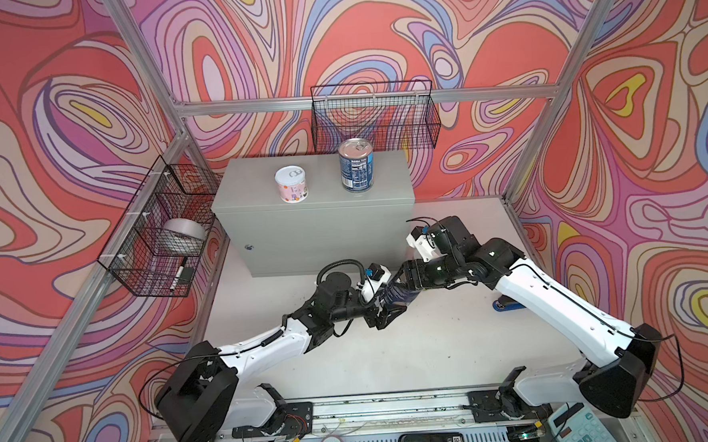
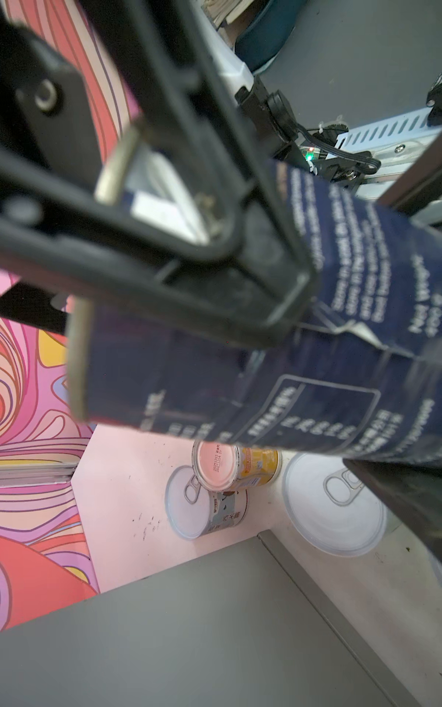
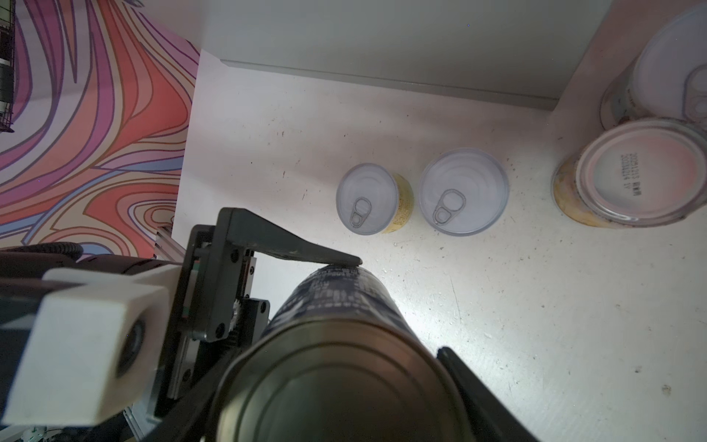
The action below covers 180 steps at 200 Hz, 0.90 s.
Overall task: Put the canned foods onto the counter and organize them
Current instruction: 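Close the left gripper on the dark blue can held by the right gripper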
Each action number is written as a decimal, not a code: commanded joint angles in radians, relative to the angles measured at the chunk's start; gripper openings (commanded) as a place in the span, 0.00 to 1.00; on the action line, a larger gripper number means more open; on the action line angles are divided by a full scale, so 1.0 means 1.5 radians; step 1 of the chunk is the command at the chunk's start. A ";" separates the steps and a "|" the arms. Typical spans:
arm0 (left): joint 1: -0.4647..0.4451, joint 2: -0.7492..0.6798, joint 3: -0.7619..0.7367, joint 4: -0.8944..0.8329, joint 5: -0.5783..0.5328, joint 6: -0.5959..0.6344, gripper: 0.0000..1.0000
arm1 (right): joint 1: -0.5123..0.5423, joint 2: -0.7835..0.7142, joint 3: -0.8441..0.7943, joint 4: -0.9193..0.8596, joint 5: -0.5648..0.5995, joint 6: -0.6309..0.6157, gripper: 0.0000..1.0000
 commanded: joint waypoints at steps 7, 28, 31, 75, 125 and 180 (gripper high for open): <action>-0.001 0.003 0.022 0.006 0.002 0.001 0.79 | 0.002 -0.011 0.012 0.067 -0.088 0.017 0.57; -0.001 0.005 0.026 0.005 -0.004 0.004 0.80 | 0.002 -0.009 0.006 0.065 -0.084 0.015 0.56; -0.001 0.006 0.027 0.005 -0.006 0.005 0.80 | 0.003 -0.009 0.005 0.067 -0.085 0.016 0.56; -0.001 0.030 0.046 0.013 -0.001 0.003 0.84 | 0.001 -0.006 0.004 0.072 -0.099 0.015 0.55; -0.001 0.033 0.045 0.032 -0.009 0.012 0.75 | -0.006 -0.006 -0.003 0.074 -0.114 0.012 0.55; -0.001 0.026 0.023 0.066 -0.018 0.022 0.59 | -0.023 0.000 -0.008 0.080 -0.141 0.016 0.55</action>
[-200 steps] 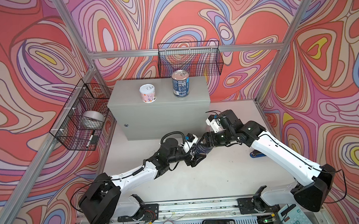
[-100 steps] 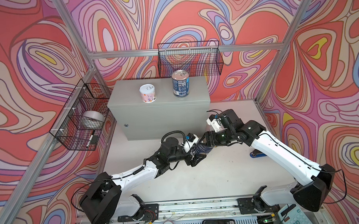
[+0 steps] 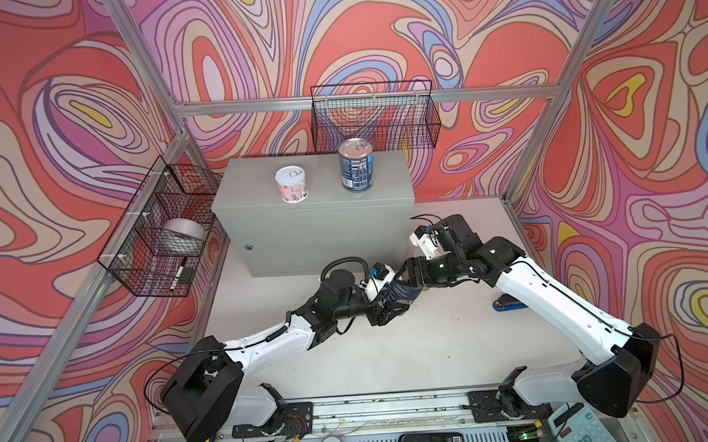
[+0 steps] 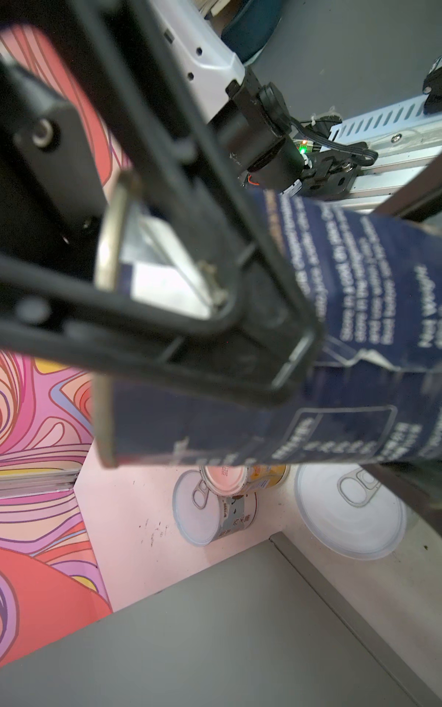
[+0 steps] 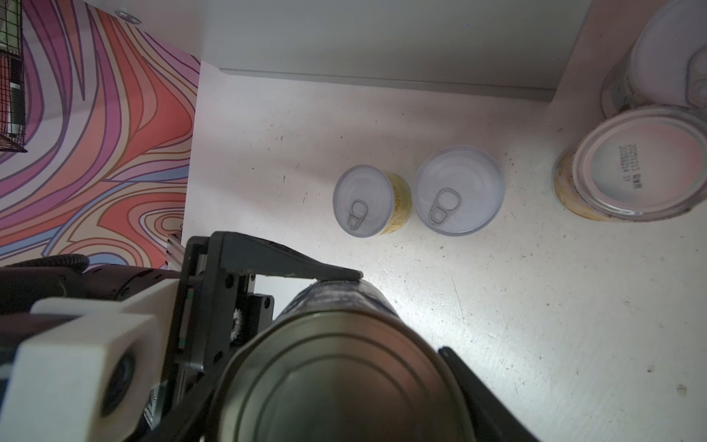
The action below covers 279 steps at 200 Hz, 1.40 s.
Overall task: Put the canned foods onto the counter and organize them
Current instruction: 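Close the left gripper on the dark blue can held by the right gripper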
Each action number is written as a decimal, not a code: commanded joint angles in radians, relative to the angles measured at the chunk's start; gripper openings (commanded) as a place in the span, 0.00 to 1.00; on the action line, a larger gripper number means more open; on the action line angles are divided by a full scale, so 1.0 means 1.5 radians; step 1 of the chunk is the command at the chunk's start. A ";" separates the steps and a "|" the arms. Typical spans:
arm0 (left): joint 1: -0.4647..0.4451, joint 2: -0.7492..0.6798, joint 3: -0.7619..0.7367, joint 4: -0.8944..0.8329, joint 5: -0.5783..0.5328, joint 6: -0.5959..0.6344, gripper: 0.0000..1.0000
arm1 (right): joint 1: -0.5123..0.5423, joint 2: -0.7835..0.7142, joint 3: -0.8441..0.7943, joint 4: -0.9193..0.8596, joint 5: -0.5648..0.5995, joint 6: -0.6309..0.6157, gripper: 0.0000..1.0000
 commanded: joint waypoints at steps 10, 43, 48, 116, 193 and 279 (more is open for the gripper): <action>0.003 0.002 0.000 0.069 -0.022 -0.005 0.59 | 0.008 -0.002 0.009 0.068 -0.110 0.009 0.55; 0.003 0.009 0.005 0.069 -0.029 -0.006 0.68 | 0.008 0.004 0.009 0.069 -0.118 0.010 0.54; 0.003 0.011 0.006 0.070 -0.029 -0.007 0.70 | 0.008 0.004 0.010 0.068 -0.118 0.010 0.54; 0.003 0.040 0.035 0.063 -0.036 -0.009 0.80 | 0.008 0.005 0.008 0.069 -0.124 0.005 0.53; 0.003 0.034 0.025 0.073 -0.054 -0.004 0.77 | 0.007 0.004 0.005 0.066 -0.122 0.001 0.52; 0.003 -0.014 -0.022 0.117 -0.069 0.004 0.54 | -0.006 0.016 0.006 0.062 -0.136 -0.003 0.53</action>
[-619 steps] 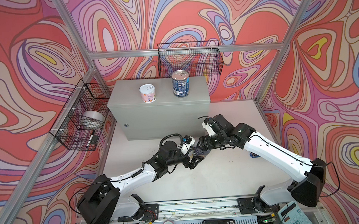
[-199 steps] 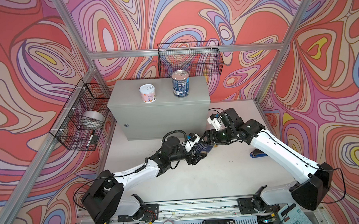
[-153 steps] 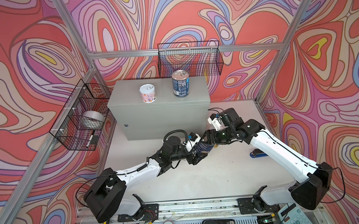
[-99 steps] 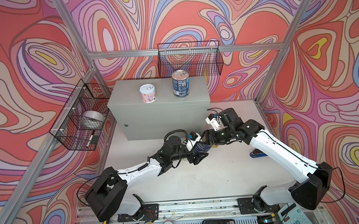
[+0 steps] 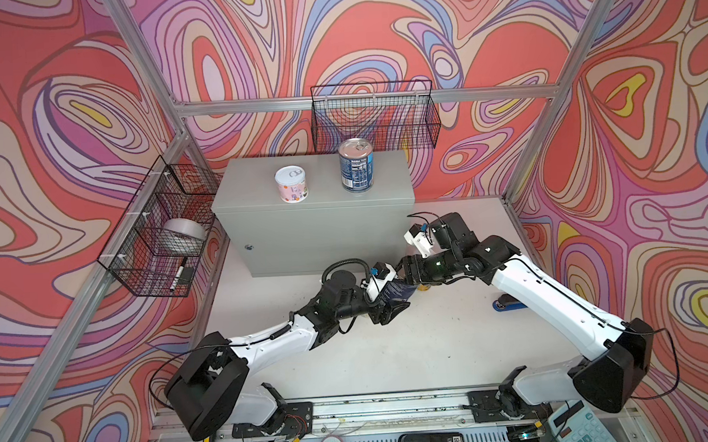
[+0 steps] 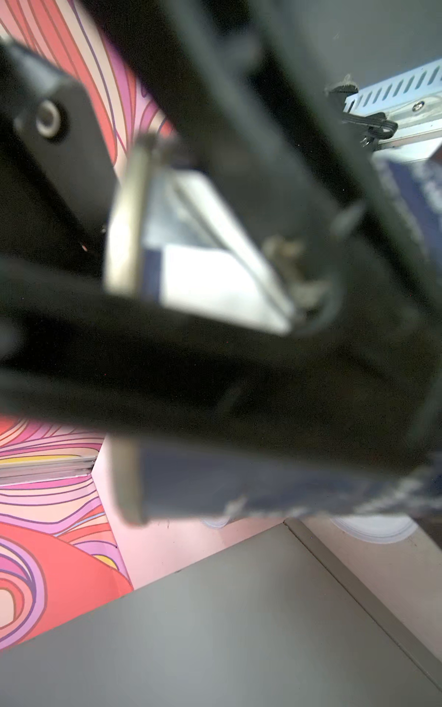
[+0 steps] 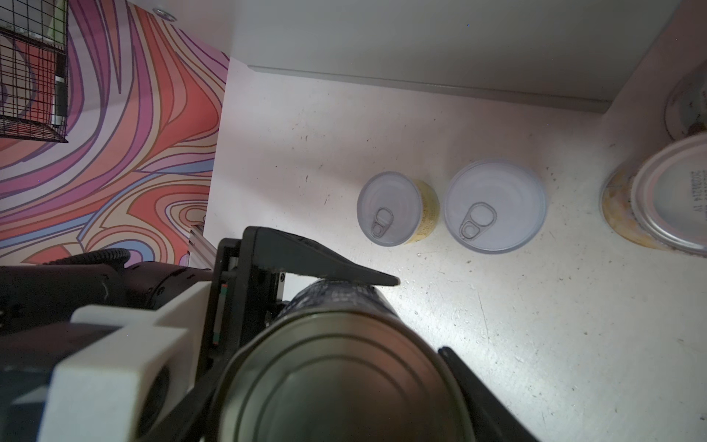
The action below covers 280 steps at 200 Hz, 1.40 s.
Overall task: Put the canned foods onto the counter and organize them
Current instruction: 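Close the left gripper on the dark blue can held by the right gripper, then open the right gripper while the left gripper pulls back the dark blue can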
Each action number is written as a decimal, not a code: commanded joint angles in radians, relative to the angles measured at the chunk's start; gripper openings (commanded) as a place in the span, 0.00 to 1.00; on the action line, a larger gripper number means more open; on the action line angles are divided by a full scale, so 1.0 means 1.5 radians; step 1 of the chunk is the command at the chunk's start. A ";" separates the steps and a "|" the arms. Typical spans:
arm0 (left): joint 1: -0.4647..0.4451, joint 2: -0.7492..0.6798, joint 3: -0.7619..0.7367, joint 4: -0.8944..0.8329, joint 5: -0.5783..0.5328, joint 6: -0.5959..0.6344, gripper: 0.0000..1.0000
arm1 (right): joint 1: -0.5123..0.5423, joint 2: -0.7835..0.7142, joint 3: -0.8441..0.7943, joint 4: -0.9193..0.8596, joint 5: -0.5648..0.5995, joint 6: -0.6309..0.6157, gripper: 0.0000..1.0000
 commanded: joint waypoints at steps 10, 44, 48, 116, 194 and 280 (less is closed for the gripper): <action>0.008 -0.034 -0.016 0.069 -0.040 -0.004 0.51 | -0.006 -0.002 0.006 0.025 -0.084 0.007 0.54; 0.008 -0.050 -0.031 0.078 -0.042 -0.003 0.48 | -0.014 0.000 0.006 0.029 -0.093 0.007 0.57; 0.008 -0.052 -0.032 0.078 -0.042 -0.003 0.47 | -0.015 0.002 0.007 0.030 -0.094 0.007 0.57; 0.008 -0.051 -0.030 0.081 -0.025 0.003 0.42 | -0.015 0.033 0.035 0.000 -0.108 -0.015 0.56; 0.008 -0.044 -0.031 0.073 -0.032 -0.008 0.40 | -0.014 0.011 0.041 -0.012 -0.048 -0.010 0.77; 0.008 -0.051 -0.038 0.054 -0.047 0.003 0.40 | -0.018 0.000 0.075 -0.081 0.066 -0.043 0.87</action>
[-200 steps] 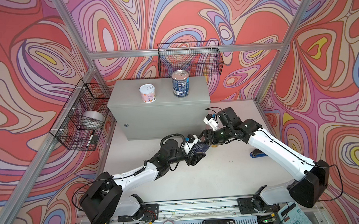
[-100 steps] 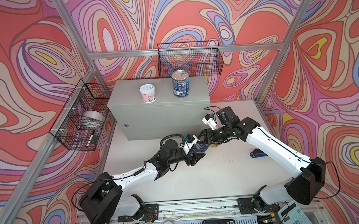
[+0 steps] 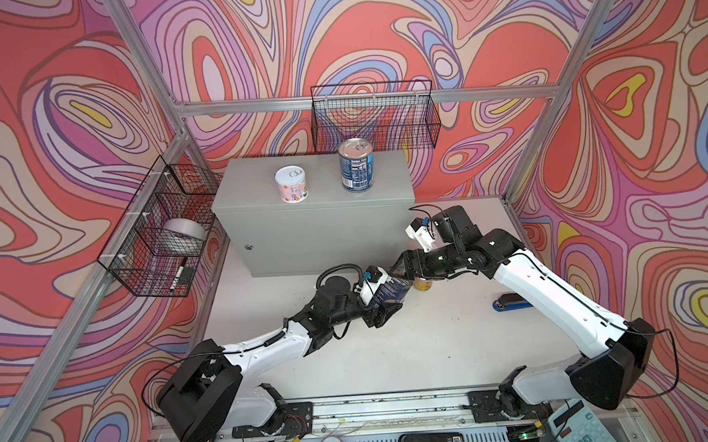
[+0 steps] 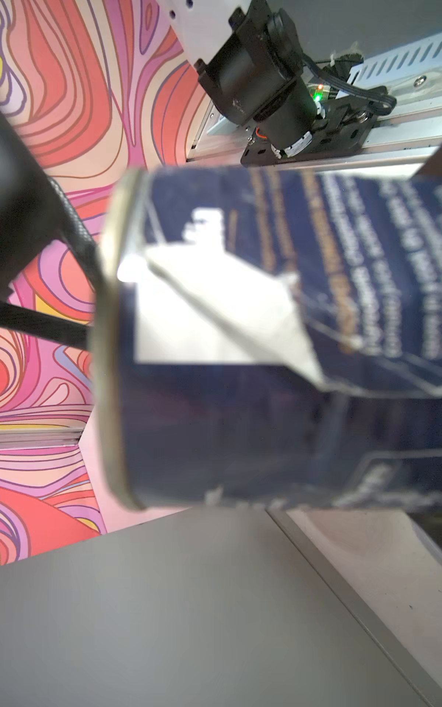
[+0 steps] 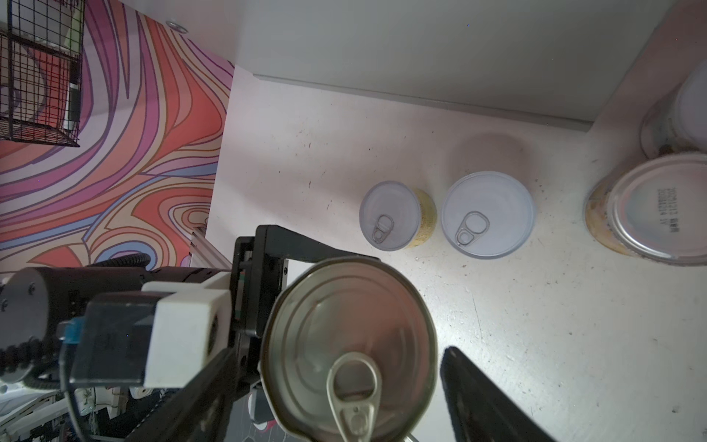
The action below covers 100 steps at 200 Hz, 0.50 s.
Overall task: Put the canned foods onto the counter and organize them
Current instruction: 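Open the right gripper while the left gripper pulls back the dark blue can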
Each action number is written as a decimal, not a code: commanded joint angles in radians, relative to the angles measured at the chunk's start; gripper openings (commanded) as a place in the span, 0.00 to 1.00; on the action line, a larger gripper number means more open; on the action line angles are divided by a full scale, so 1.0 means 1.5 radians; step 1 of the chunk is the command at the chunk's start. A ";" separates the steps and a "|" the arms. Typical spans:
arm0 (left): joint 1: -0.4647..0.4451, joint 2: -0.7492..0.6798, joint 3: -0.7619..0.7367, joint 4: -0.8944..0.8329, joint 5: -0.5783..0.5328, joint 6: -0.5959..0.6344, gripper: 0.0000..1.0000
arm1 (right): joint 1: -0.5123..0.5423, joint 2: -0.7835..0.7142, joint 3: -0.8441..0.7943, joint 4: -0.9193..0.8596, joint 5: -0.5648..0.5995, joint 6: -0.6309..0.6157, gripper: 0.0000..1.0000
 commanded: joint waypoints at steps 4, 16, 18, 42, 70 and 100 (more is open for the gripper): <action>0.002 -0.018 0.005 0.061 -0.005 0.008 0.40 | -0.006 -0.013 0.016 -0.033 0.051 -0.017 0.87; 0.003 -0.021 0.003 0.062 -0.006 0.008 0.40 | -0.011 -0.019 0.015 -0.036 0.073 -0.016 0.87; 0.002 -0.021 0.003 0.062 -0.007 0.008 0.40 | -0.012 -0.020 0.014 -0.037 0.077 -0.015 0.87; 0.002 -0.029 0.001 0.057 -0.013 0.004 0.40 | -0.030 -0.038 0.008 -0.036 0.113 -0.005 0.87; 0.003 -0.039 0.016 0.025 -0.068 -0.017 0.40 | -0.046 -0.053 0.011 -0.039 0.131 -0.013 0.87; 0.002 -0.081 0.047 -0.038 -0.084 -0.040 0.42 | -0.050 -0.100 -0.018 -0.001 0.165 -0.022 0.88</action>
